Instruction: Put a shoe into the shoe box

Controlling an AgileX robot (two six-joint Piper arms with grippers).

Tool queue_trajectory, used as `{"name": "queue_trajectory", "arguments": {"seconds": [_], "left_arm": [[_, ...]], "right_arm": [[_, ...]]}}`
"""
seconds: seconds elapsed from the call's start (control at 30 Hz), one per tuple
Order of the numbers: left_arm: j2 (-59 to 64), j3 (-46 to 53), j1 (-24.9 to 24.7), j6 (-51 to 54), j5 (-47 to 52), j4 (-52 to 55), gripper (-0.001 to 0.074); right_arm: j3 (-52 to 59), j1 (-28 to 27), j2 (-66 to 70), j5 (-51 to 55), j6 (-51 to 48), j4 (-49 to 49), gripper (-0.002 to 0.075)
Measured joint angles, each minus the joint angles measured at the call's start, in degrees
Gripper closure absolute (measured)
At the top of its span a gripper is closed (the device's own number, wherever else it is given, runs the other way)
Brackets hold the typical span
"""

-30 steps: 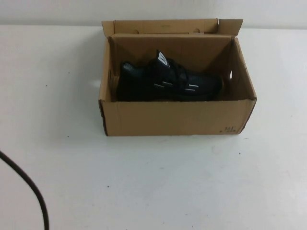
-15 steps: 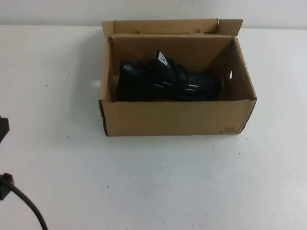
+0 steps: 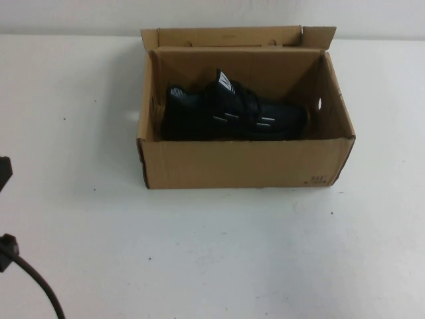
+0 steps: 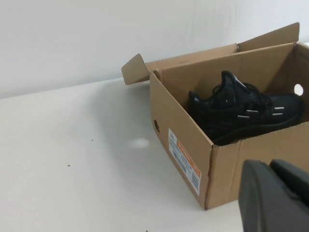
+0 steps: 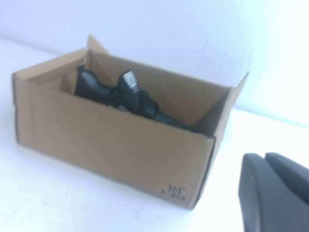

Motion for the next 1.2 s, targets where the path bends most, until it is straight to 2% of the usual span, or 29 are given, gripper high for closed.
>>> {"name": "queue_trajectory", "arguments": {"seconds": [0.23,0.57,0.8,1.03,1.2], "left_arm": [[0.0,0.0,0.0,0.0,0.0,0.0,0.0736],[-0.1,0.0,0.0,0.0,0.0,0.0,0.0736],[-10.8,5.3,0.3,0.3,-0.7,0.3,0.0736],[-25.1,19.7,10.7,2.5,-6.1,0.7,0.0736],[-31.4,28.5,13.4,1.7,-5.8,-1.8,0.0736]], "right_arm": [[2.9,0.0,-0.5,-4.2,-0.1,0.2,0.0743],[5.7,0.0,-0.5,-1.6,-0.1,0.2,0.0743],[5.8,0.0,-0.5,1.9,-0.1,0.2,0.0743],[5.8,0.0,-0.5,3.2,-0.1,0.2,0.0743],[5.8,0.0,-0.5,3.5,-0.1,0.2,0.0743]]}}
